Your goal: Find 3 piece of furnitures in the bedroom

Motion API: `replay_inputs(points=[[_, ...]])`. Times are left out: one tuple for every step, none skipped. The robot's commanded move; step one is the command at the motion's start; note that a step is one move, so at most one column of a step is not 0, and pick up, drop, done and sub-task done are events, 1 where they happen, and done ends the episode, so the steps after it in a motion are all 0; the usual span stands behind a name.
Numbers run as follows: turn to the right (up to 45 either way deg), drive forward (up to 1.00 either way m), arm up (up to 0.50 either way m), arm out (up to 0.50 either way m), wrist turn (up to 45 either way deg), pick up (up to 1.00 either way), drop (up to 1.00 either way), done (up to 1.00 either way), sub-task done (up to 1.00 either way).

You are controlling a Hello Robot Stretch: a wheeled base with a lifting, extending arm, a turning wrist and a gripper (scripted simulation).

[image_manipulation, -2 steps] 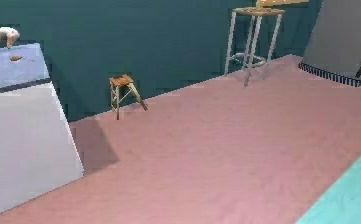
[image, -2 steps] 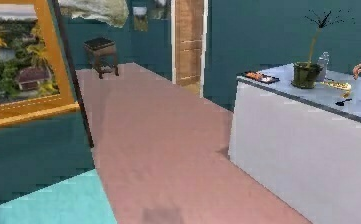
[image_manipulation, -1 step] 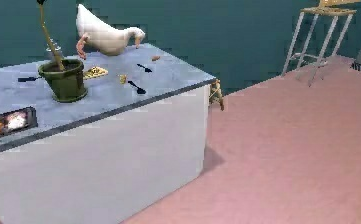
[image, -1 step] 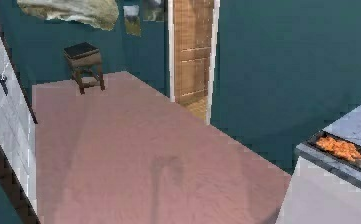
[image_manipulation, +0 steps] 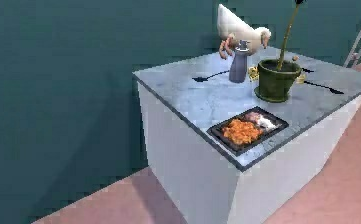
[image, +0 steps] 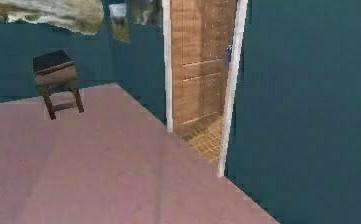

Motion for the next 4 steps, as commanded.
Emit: replay_inputs(points=[[0.0,1.00,0.00,0.00,0.0,0.00,0.00,0.00,0.00],[0.0,0.40,0.00,0.00,0.0,0.00,0.00,0.00,0.00],[36.0,0.00,0.00,0.00,0.0,0.00,0.00,0.00,0.00],[0.0,0.65,0.00,0.00,0.0,0.00,0.00,0.00,0.00]])
